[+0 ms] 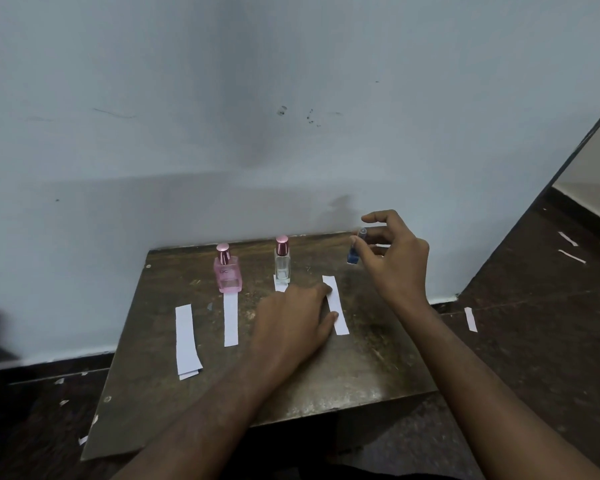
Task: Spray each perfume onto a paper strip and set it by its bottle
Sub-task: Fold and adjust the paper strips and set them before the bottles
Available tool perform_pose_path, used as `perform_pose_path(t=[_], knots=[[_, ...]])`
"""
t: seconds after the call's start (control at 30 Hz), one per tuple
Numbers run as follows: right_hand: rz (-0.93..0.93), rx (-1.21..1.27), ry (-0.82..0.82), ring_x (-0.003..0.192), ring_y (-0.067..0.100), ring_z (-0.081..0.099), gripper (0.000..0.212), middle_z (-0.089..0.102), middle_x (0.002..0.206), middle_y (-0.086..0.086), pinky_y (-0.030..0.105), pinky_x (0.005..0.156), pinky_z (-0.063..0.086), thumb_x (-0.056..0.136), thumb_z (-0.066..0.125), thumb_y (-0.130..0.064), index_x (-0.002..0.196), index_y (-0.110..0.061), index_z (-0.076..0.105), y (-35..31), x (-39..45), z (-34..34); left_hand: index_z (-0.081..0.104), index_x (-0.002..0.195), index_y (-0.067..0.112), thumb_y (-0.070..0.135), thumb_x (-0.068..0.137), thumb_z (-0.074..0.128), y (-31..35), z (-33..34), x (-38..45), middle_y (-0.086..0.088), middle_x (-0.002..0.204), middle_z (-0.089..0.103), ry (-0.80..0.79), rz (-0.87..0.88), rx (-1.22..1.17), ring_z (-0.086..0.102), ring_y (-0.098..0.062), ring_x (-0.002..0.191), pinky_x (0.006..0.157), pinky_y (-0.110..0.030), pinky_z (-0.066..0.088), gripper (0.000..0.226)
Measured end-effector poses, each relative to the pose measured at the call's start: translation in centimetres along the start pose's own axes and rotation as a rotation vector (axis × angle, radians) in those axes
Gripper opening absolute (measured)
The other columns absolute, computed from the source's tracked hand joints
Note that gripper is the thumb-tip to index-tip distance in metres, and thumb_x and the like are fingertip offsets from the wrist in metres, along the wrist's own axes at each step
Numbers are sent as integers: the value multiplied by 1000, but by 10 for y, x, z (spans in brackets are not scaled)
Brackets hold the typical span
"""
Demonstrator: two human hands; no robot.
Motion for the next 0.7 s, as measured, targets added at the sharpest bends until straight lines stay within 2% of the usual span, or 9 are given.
perform_pose_path(t=[0.17,0.33,0.53,0.7], knots=[[-16,-28,-31,85,-2,76,32,79,91,-10,25,81,64,88,85,-17,115,-25,71,4,-2,5,56,142,36,56,99,58,-3,6,16,3,116,75,1,-65,-46,72,-24,105,81,-38,56,48],[-1,4,-35,90,0,77,31,80,95,-8,32,85,65,89,84,-14,115,-23,70,8,-1,10,52,147,39,59,102,52,-7,7,17,3,121,75,17,-62,-95,72,-24,108,84,-39,56,49],[-52,-27,-112,88,2,76,30,79,96,-4,33,85,65,91,81,-16,116,-26,68,0,-6,32,55,137,37,61,101,53,-14,6,16,5,105,75,18,-61,-110,72,-25,100,78,-39,57,43],[-102,-74,-146,86,3,76,29,79,95,-6,33,84,64,92,80,-17,116,-27,67,-8,-8,42,57,134,35,63,98,57,-12,8,15,4,104,75,20,-65,-80,73,-23,99,75,-36,53,45]])
Point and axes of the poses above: each hand's wrist, its own x-axis towards the middle knuckle, its own z-axis out of the palm, y = z × x, the point moved 9 cm from there along x, towards the middle knuckle
